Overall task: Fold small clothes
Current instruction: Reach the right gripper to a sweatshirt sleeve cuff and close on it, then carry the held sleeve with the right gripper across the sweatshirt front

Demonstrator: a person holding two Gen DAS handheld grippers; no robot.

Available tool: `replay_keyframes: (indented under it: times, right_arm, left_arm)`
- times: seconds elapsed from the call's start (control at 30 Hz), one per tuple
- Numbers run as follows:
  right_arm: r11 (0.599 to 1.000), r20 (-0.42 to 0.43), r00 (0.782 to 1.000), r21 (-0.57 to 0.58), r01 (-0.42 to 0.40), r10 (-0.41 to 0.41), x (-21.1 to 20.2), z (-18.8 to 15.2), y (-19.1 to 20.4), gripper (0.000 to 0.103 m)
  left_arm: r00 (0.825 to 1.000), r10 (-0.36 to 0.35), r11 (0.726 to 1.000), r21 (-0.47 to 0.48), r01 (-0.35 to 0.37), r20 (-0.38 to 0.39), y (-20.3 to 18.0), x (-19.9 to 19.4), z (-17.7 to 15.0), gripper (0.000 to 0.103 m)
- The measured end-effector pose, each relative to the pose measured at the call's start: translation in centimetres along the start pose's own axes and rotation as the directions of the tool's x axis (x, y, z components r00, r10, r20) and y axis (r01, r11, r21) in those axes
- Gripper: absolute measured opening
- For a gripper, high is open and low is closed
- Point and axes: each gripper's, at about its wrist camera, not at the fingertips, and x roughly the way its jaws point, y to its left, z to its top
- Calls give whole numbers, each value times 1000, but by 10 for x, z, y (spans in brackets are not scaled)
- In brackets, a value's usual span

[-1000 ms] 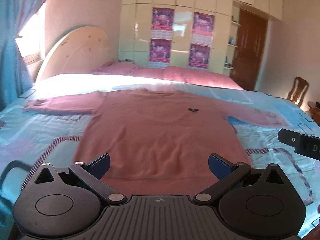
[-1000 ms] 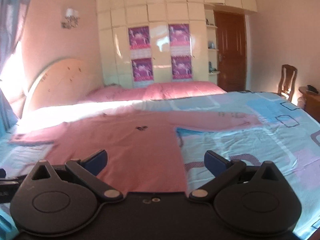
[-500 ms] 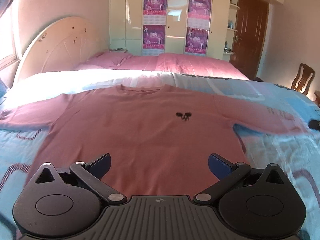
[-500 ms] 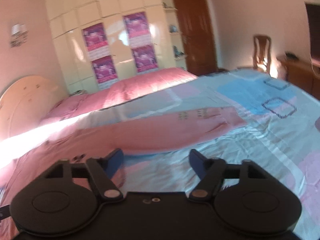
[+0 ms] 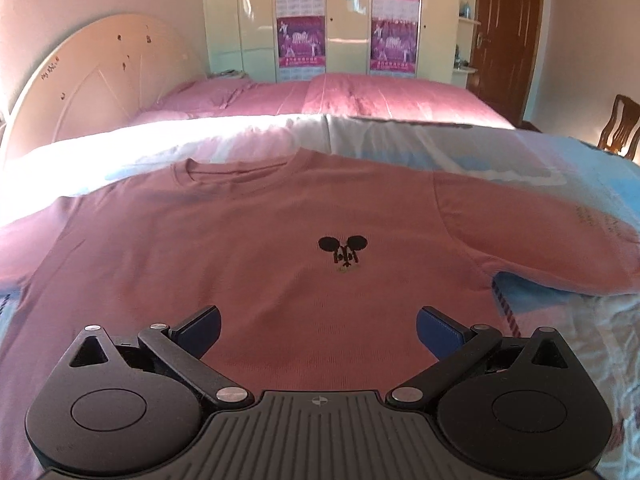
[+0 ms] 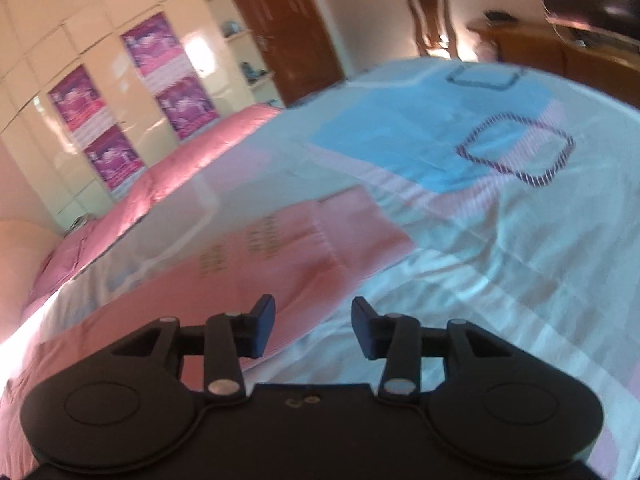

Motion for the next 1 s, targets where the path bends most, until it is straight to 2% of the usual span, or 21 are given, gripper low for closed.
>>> replay_keyframes:
  times: [0.13,0.27,0.3,0.33,0.37,0.43,0.53,0.57,0.6,0.63,0.7,0.77,0.87,1.0]
  right_arm:
    - [996,-36,999,89,0,3,28,-1,-22,42]
    - [983,1,998,171,-62,63,45,0,-37,38]
    - [981,6,998,182,-70,70,49,2,-39,35]
    - [979,8,997,190,-74,74,52,4,-40,14]
    - [980,2,997,181,-81,82,57,9,-40,9]
    - [994,9,997,74,-82,82,57,20,-26,9]
    - [986,138,984,-134,-97,116,35,38,2,9]
    - [976,173,980,-209,-64,101,35,40,10,9]
    - [968,148,988,-250,0,38,48,41,14,9]
    - [964,78,997,-260,46,-26,69,41,13,9]
    - [967,-36,996,-246,73,-85,99,37,12,9]
    - [961,-1,996,-260,89,-93,98,36,24,9]
    - [969,25,997,-235,71,-67,91,34,43,9]
    - [952,78,996,-304,-27,53,69,21,97,9]
  left_arm:
    - [999,30,999,18,-29,-29,0,16,0,103]
    - [997,51,998,26,-49,-54,5,26,1,103]
    - [997,55,998,26,-53,-57,7,28,3,103]
    - [997,57,998,28,-56,-58,8,29,4,103]
    - [997,58,998,30,-56,-56,10,30,6,103]
    - [997,64,997,35,-62,-46,14,30,12,103]
    - [997,72,996,45,-71,-26,28,31,21,103]
    - [997,77,996,48,-76,-27,33,32,22,103]
    - [996,81,995,53,-79,-39,40,34,22,103]
    - [995,89,995,57,-86,-54,46,38,23,103]
    - [992,95,994,58,-90,-83,59,42,23,103]
    - [992,92,995,52,-88,-90,75,43,21,103]
    - [992,82,997,23,-80,-96,100,48,19,103]
    - [995,52,998,-18,-54,-87,130,57,20,103]
